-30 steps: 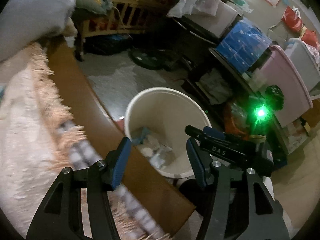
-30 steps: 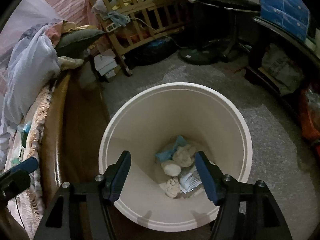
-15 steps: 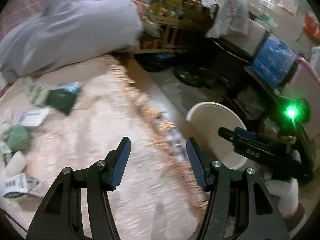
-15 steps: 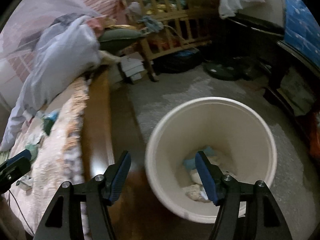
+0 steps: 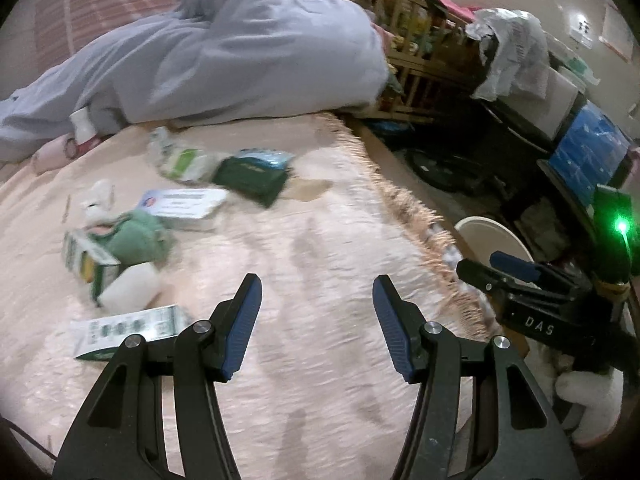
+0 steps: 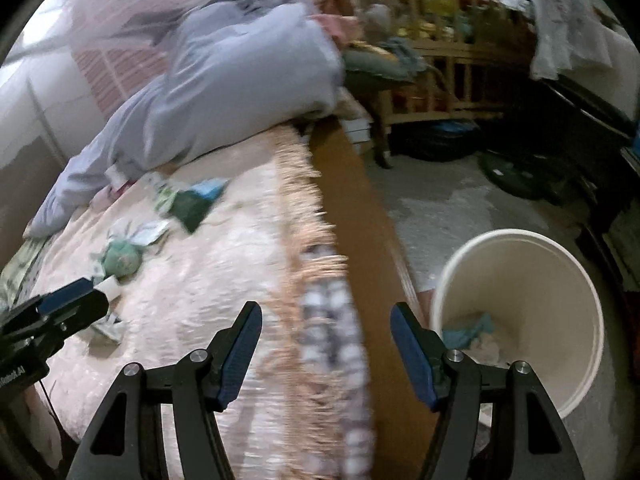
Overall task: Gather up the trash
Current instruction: 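Move both tools back over the bed toward the green plush toy, then grasp the green plush toy with the right gripper while the left gripper grasps the white foam block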
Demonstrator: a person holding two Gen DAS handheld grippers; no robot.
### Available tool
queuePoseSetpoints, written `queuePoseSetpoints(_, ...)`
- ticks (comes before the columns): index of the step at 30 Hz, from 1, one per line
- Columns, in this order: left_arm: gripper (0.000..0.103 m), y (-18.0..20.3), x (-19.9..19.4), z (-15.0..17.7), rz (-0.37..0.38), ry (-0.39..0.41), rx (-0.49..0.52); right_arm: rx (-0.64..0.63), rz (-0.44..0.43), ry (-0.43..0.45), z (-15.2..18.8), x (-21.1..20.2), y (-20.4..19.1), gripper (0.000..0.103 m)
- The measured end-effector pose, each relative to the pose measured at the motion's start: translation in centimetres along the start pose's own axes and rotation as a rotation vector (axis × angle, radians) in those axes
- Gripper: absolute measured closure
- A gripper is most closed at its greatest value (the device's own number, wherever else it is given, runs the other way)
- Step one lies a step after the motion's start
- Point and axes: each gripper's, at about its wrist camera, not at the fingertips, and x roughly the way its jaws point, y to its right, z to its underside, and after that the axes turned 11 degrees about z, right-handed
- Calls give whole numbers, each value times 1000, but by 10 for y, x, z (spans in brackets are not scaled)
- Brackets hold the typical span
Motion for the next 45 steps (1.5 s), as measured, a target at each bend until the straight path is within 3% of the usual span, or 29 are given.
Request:
queuePoseSetpoints(23,47,-164,-80,28,-224,41,-267,-286,-197,-71,3,25,-169,37)
queuePoseSetpoints(35,47,-202,-82,27,-233,40,-334,-353,-340,-120,-41,68,-251,37)
queuePoseSetpoints(45,47,-216,-71,20,-175,20,-358,-507,-376,-156,-62,123,-321,37)
